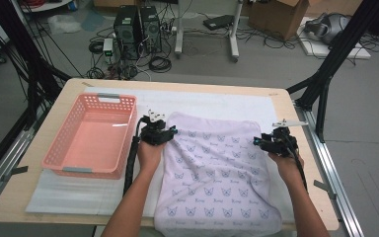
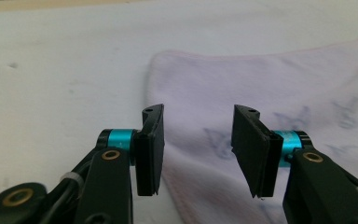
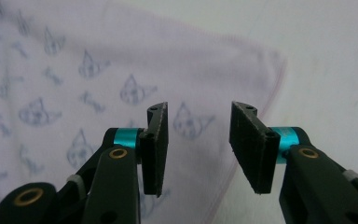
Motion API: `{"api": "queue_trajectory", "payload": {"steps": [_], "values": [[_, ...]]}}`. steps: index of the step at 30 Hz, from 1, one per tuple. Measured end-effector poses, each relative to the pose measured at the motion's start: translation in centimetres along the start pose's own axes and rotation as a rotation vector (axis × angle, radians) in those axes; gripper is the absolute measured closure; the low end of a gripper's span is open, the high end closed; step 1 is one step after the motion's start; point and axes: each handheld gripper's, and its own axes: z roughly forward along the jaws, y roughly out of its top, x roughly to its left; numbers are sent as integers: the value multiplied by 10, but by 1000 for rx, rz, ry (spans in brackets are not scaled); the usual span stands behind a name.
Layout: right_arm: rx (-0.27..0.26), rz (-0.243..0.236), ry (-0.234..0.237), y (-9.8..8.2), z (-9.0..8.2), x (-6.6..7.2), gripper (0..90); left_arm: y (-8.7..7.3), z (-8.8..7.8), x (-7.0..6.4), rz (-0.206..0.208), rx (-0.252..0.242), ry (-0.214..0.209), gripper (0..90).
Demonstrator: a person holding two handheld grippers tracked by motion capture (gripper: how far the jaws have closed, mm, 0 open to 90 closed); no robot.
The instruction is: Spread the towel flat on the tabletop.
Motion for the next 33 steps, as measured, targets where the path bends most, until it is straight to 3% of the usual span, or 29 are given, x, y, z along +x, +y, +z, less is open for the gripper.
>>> {"api": "queue_trajectory", "payload": {"steps": [4, 5, 6, 8, 10, 12, 17, 19, 21, 23, 25, 27, 28, 29, 30, 31, 33], "values": [[54, 29, 43, -23, 4, -3, 628, 3, -8, -7, 27, -19, -56, 524], [68, 34, 38, -28, 6, -3, 650, 4, -9, -9, 24, -30, -66, 524], [43, 34, 33, -32, 6, -4, 708, 5, -10, -10, 25, -38, -74, 522], [42, 0, -14, -33, 6, -3, 885, 6, -13, -12, 26, -32, -86, 509], [34, 2, -13, -30, 10, -6, 893, 6, -15, -14, 30, -23, -96, 503], [13, 4, -68, -26, 16, -9, 895, 6, -17, -14, 27, -10, -108, 495], [-65, 87, -227, -20, 28, -21, 895, -2, -24, -15, 25, -6, -111, 483], [-76, 115, -218, -20, 27, -22, 890, -7, -25, -15, 31, 13, -112, 477], [-64, 95, -213, -20, 23, -21, 851, -12, -26, -16, 37, 26, -116, 476], [-74, 101, -188, -20, 15, -21, 775, -16, -24, -17, 47, 61, -113, 455], [-90, 113, -127, -20, 6, -20, 728, -21, -21, -19, 54, 110, -107, 439], [-90, 80, -118, -21, -4, -17, 719, -26, -18, -21, 72, 144, -110, 438], [-91, 80, -99, -22, -8, -14, 714, -28, -19, -25, 115, 138, -78, 457], [-95, 66, -92, -23, -13, -13, 710, -28, -20, -28, 186, 146, -41, 552], [-97, 59, -89, -24, -17, -11, 709, -27, -21, -29, 200, 148, -60, 693], [-103, 54, -78, -26, -20, -9, 707, -25, -21, -30, 197, 156, -36, 843], [-111, 44, -67, -29, -25, -6, 706, -22, -19, -28, 177, 154, 17, 869]]}}
